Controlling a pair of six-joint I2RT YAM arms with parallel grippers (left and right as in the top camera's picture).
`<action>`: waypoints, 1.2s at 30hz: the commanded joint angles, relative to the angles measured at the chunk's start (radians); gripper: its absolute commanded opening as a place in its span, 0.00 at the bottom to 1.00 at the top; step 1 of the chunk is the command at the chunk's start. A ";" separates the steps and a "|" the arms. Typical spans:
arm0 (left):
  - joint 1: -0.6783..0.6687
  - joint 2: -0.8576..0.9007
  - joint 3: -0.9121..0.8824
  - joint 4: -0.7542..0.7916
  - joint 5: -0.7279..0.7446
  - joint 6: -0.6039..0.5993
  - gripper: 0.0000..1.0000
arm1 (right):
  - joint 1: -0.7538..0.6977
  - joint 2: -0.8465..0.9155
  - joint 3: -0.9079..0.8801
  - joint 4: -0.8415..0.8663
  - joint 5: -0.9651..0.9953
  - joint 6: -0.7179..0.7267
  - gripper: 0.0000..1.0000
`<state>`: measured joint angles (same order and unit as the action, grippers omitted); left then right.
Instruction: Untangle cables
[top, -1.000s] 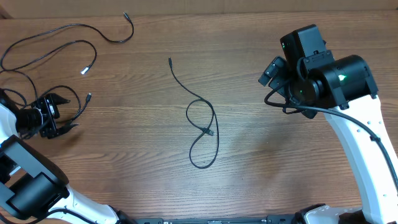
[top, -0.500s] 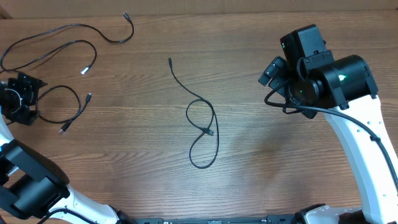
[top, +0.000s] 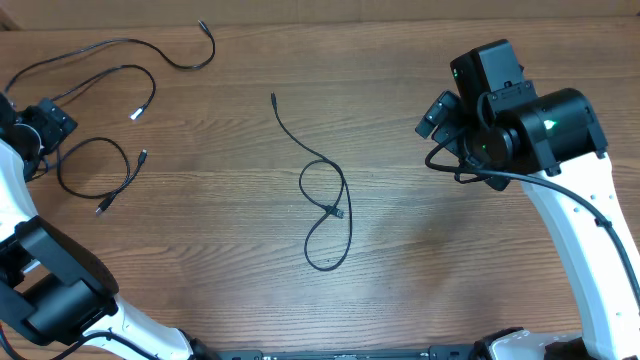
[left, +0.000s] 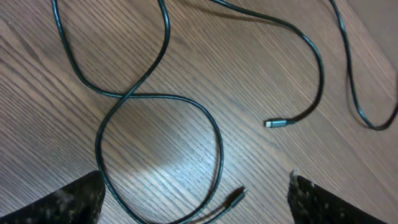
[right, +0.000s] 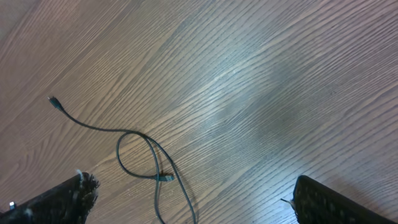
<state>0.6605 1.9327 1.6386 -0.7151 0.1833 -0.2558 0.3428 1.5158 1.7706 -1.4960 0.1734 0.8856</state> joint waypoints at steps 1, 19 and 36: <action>-0.002 -0.023 -0.045 0.071 -0.087 0.024 0.87 | 0.004 -0.001 -0.004 0.002 0.017 -0.004 1.00; 0.038 -0.015 -0.179 0.359 0.415 -0.147 0.85 | 0.004 -0.001 -0.004 0.002 0.017 -0.004 1.00; -0.581 -0.037 -0.179 0.150 0.820 -0.198 1.00 | 0.004 -0.001 -0.004 0.002 0.017 -0.004 1.00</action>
<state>0.1635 1.9186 1.4532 -0.4992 1.2144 -0.5705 0.3428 1.5158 1.7706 -1.4960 0.1757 0.8860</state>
